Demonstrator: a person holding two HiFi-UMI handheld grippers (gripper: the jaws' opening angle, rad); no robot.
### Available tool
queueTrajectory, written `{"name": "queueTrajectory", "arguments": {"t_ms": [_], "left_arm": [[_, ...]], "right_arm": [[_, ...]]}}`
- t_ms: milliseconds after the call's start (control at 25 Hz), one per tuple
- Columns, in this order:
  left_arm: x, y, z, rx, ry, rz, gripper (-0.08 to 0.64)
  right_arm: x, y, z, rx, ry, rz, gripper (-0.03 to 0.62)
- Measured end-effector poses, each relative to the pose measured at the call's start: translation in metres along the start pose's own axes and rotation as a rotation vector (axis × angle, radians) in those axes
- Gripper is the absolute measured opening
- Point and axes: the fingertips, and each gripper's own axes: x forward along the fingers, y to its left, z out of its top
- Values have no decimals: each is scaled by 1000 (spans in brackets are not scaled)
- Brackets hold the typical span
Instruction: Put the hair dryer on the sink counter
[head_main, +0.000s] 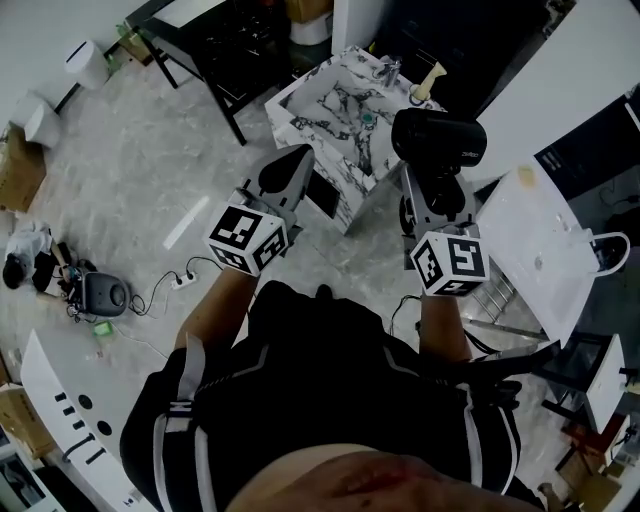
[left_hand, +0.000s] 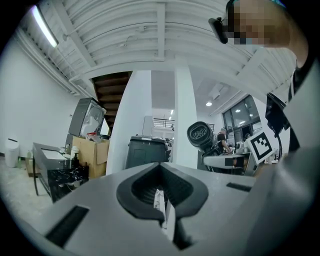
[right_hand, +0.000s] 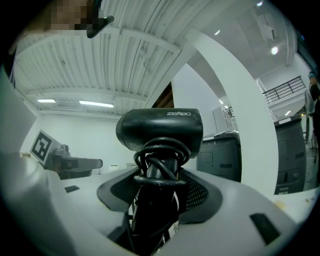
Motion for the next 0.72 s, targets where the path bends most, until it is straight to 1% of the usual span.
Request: {"name": "queueTrajectory", "arguments": {"t_ms": [160,320,520,720], "left_arm": [[8,12,7,-2,-8,-16,2],[19,29,6,-6,1,-38,2],[35,54,10,5,5,-106,2],[48,90,16,15,12,-159,2]], "right_arm": [[15,2,5,-18,10,-8,245],[32,6,4,-13,11,-26,245],[56,10,3,-25,20,-89,245],[85,18,4,-2,4,-151,245]]}}
